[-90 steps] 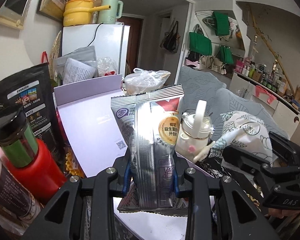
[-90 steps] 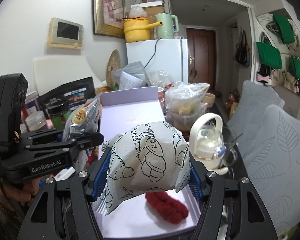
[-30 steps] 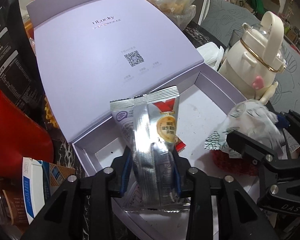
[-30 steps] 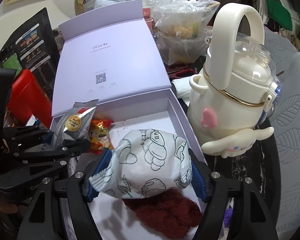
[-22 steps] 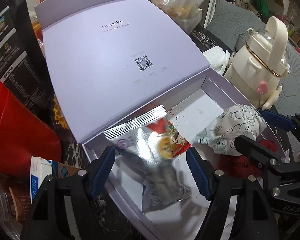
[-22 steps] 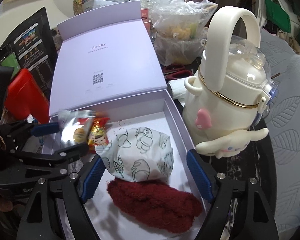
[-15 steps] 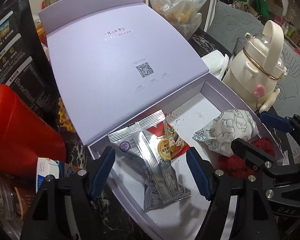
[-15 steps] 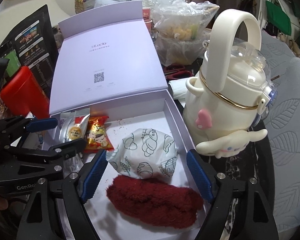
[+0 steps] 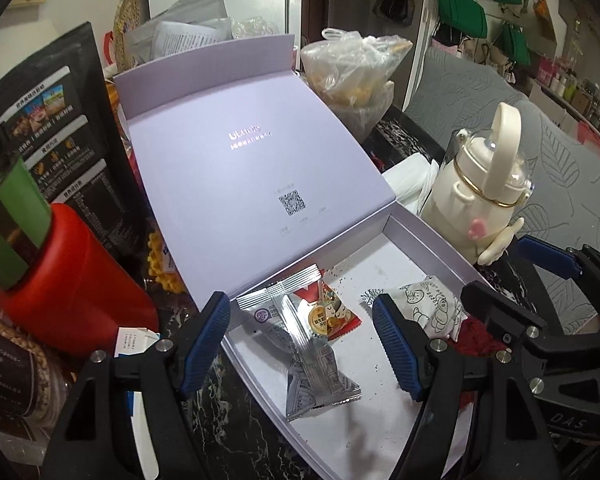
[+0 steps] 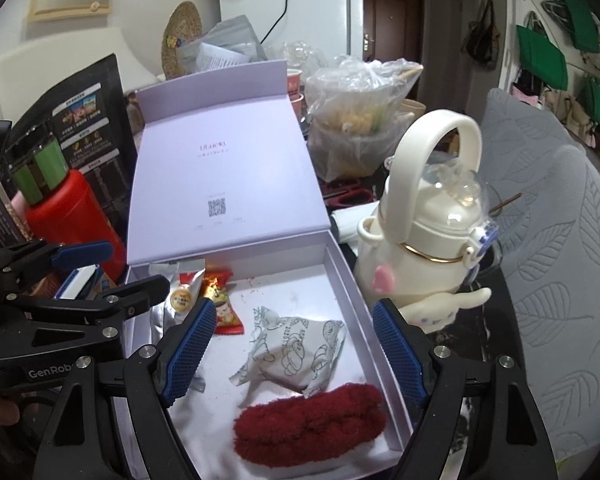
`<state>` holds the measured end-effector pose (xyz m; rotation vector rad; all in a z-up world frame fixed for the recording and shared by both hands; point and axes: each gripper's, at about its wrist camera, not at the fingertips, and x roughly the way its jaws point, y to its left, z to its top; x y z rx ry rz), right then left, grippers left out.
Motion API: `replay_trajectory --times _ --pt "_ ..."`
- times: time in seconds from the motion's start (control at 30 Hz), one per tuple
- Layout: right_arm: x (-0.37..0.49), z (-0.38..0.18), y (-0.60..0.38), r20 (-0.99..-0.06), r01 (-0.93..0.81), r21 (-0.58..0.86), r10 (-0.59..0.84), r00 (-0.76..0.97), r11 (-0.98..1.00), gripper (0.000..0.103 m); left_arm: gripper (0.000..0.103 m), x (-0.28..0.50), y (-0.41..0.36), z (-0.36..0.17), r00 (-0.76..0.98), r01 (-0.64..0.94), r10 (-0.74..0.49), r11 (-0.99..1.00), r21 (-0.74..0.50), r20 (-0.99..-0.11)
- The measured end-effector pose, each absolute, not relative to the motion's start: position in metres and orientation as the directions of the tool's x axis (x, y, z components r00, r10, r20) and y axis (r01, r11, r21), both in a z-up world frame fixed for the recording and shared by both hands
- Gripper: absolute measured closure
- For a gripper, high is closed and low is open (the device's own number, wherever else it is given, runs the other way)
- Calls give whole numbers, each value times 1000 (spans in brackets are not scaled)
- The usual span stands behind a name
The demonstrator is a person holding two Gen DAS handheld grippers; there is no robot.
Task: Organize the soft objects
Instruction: 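Withdraw both tools from the box toward the sachet and snack bag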
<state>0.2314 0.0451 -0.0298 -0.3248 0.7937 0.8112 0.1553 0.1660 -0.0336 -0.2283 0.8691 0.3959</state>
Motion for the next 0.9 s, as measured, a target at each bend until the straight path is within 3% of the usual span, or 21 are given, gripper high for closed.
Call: replay_trajectory --times 0.9 --pt "155 46 -32 -613 -712 5 565 552 702 22 30 62 97 49 692 -403 295 915 -13 -659"
